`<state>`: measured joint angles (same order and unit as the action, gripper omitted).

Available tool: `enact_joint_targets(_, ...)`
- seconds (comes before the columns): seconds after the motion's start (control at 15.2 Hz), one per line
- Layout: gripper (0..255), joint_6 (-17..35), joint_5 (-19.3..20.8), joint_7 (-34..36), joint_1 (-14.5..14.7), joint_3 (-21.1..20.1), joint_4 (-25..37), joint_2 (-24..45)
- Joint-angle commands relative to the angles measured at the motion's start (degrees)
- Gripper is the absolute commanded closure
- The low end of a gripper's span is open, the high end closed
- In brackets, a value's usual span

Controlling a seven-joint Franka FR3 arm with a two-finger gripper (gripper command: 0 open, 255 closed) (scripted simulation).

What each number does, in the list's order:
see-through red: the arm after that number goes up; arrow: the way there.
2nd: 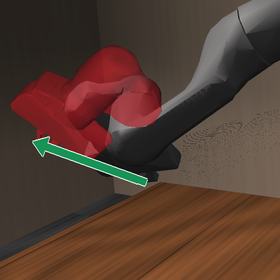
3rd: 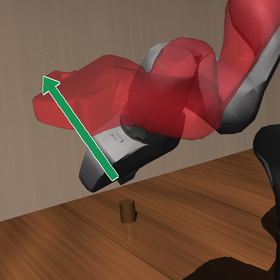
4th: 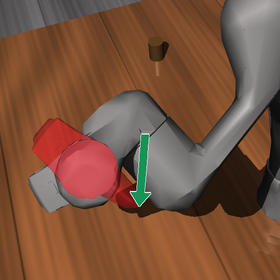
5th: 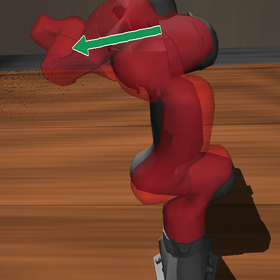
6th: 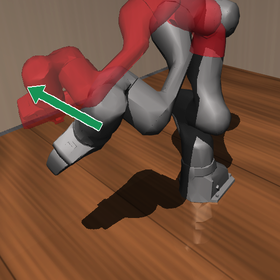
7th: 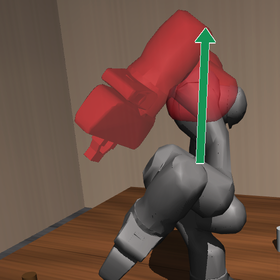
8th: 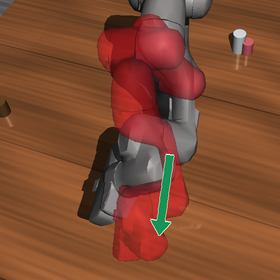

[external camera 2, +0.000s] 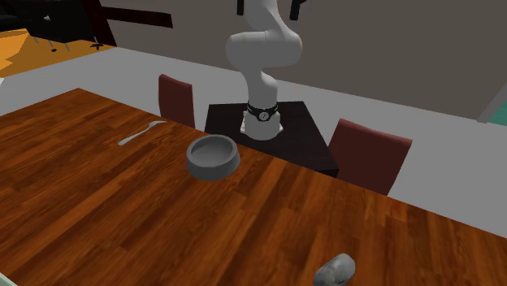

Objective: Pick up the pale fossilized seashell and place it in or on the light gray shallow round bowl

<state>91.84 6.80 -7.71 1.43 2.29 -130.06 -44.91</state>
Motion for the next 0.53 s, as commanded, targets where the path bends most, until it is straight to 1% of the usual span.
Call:
enact_joint_targets(0.0,0,0.0,0.0,0.0,0.0,0.0,0.0,0.0)
enact_joint_targets(0.46,0,10.15,-3.43,16.28,-2.03,-6.57,-5.62,6.78)
